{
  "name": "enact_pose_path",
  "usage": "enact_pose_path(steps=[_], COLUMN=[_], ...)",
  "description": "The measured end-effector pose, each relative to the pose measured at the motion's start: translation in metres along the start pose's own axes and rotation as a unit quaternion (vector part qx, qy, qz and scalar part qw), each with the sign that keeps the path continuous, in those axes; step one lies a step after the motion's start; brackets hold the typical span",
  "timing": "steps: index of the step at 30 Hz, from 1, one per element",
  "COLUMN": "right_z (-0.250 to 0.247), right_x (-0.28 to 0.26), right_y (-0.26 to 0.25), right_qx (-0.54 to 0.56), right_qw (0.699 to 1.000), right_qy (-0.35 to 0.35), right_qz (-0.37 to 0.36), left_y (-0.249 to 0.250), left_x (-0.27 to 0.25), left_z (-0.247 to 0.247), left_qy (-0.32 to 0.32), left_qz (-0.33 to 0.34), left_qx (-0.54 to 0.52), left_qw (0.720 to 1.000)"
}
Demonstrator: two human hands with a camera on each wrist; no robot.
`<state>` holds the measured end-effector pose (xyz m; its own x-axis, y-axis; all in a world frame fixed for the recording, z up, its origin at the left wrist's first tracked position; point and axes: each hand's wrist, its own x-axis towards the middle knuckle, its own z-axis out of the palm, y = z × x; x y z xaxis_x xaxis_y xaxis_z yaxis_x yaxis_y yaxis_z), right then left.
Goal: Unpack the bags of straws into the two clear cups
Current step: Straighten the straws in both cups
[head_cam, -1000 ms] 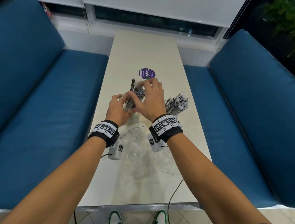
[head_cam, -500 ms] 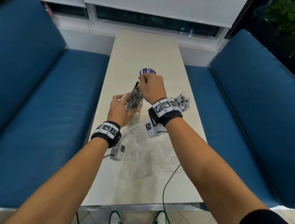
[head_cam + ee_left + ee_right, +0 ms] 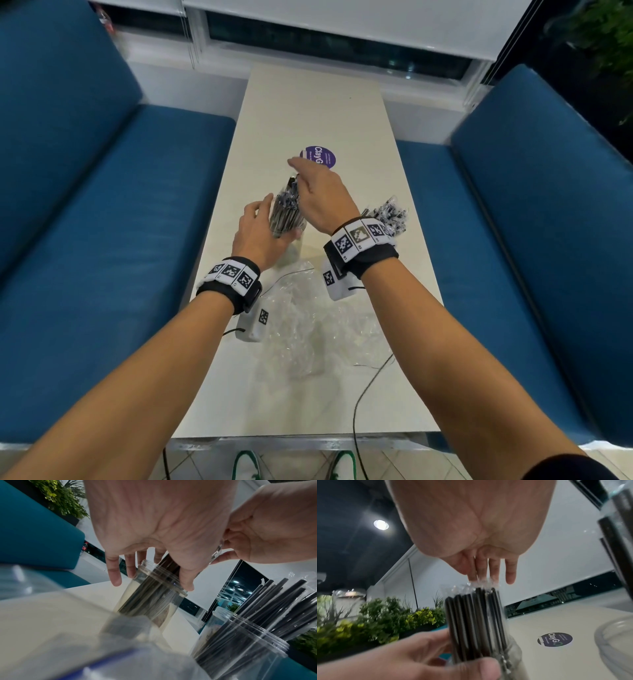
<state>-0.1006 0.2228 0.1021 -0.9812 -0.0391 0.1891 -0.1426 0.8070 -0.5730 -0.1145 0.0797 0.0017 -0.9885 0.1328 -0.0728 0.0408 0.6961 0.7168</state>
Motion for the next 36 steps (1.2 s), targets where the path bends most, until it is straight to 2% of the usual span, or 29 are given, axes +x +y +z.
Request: enact_pose_path(steps=[2, 4, 9, 14, 19, 23, 25, 28, 31, 32, 34, 36], right_z=[0.004, 0.007, 0.003, 0.001, -0.004, -0.020, -0.038, -0.068, -0.079, -0.076, -0.058, -0.028], right_x=[-0.003, -0.005, -0.005, -0.006, -0.012, -0.028, -0.045, -0.078, -0.115, -0.129, -0.160, -0.187], right_y=[0.001, 0.002, 0.006, 0.012, 0.013, -0.001, -0.010, -0.018, -0.008, 0.000, 0.022, 0.045], right_qx=[-0.044, -0.031, 0.039, 0.003, -0.020, 0.032, 0.085, 0.082, -0.058, -0.126, -0.232, -0.250], right_qw=[0.999, 0.999, 0.998, 0.991, 0.997, 0.992, 0.988, 0.991, 0.983, 0.969, 0.919, 0.887], right_qy=[-0.026, -0.020, 0.048, 0.126, 0.063, 0.118, 0.121, 0.031, -0.108, -0.156, -0.254, -0.309], right_qz=[-0.010, 0.005, 0.030, 0.037, 0.040, 0.042, 0.050, 0.104, 0.135, 0.146, 0.191, 0.234], left_y=[0.000, 0.000, 0.001, 0.004, 0.005, 0.006, 0.004, -0.004, -0.011, -0.013, -0.014, -0.015], left_x=[0.000, 0.000, -0.005, -0.009, -0.012, -0.020, -0.026, -0.040, -0.058, -0.066, -0.081, -0.096], left_z=[0.000, 0.000, -0.001, -0.001, -0.004, -0.013, -0.019, -0.024, -0.024, -0.023, -0.020, -0.014], left_qy=[0.001, 0.006, 0.016, 0.017, 0.011, -0.004, 0.004, 0.038, 0.046, 0.043, 0.041, 0.032], left_qz=[-0.004, -0.006, 0.006, 0.011, 0.012, 0.002, -0.018, -0.029, -0.012, 0.000, 0.028, 0.061], left_qx=[-0.002, -0.005, -0.014, -0.020, -0.023, -0.031, -0.042, -0.053, -0.020, -0.007, 0.005, 0.014], left_qw=[1.000, 1.000, 1.000, 1.000, 1.000, 0.999, 0.999, 0.997, 0.999, 0.999, 0.999, 0.998])
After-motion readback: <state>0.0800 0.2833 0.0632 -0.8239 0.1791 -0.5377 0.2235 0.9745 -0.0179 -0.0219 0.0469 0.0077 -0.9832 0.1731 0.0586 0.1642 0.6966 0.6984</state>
